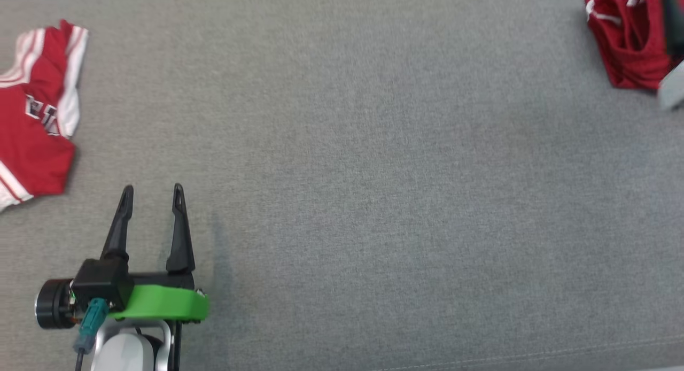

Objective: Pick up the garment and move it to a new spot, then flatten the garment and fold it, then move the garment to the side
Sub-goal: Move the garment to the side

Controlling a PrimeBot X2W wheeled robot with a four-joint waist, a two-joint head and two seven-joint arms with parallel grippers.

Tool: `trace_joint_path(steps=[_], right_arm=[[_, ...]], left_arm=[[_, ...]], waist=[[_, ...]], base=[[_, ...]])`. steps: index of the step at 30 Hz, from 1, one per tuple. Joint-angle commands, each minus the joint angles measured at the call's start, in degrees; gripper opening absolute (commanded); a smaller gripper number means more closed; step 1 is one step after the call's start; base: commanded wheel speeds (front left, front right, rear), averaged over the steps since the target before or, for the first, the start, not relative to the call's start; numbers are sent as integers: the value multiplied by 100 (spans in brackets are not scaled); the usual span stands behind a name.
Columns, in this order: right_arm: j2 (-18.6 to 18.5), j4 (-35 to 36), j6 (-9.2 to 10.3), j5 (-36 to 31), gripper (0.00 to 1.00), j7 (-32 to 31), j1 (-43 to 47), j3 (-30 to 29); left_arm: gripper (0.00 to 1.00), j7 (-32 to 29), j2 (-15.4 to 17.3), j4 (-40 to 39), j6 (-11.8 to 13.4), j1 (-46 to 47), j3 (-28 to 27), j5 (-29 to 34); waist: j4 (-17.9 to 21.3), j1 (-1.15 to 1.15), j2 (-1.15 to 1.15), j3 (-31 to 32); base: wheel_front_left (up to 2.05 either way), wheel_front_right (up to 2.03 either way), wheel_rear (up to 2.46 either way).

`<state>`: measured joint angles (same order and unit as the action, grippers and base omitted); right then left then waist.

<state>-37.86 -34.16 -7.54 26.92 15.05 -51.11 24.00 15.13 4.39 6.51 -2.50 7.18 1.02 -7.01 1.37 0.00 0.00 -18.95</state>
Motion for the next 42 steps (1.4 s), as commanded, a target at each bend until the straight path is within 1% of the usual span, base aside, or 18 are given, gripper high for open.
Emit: trace_joint_path(steps=[1,4,10,16,22,28,31,42], right_arm=[[128,199,10,-126,100,16,345,-213],[464,690,9,-328,100,16,1074,-695],[1100,1531,9,-692,100,17,2378,-1317],[1627,2163,9,-934,100,17,3457,-1596],[2062,2607,8,-1021,100,17,4299,-1905],[2450,2974,8,-1203,100,17,4870,-2169],[2570,3057,8,-1263,100,17,5038,-2242],[2798,3072,8,-1297,100,18,5345,-2313]], left_arm=[[100,1,-13,30,-23,-118,-28,-45],[100,1,-45,76,-47,-189,-48,-58],[100,1,-74,222,-136,-327,-124,-45],[100,1,-88,332,-197,-433,-166,-16],[100,1,-108,397,-239,-517,-211,-40],[100,1,-127,412,-257,-634,-230,-37],[100,1,-130,420,-251,-705,-230,-34],[100,1,-140,492,-289,-776,-274,-9]], waist=[[-214,0,0,454],[-338,0,0,650],[-437,0,0,972],[-477,0,0,1186],[-481,0,0,1321],[-400,0,0,1445],[-350,0,0,1504],[-228,0,0,1602]], base=[[0,0,0],[0,0,0],[0,0,0],[0,0,0],[0,0,0],[0,0,0],[0,0,0],[0,0,0]])
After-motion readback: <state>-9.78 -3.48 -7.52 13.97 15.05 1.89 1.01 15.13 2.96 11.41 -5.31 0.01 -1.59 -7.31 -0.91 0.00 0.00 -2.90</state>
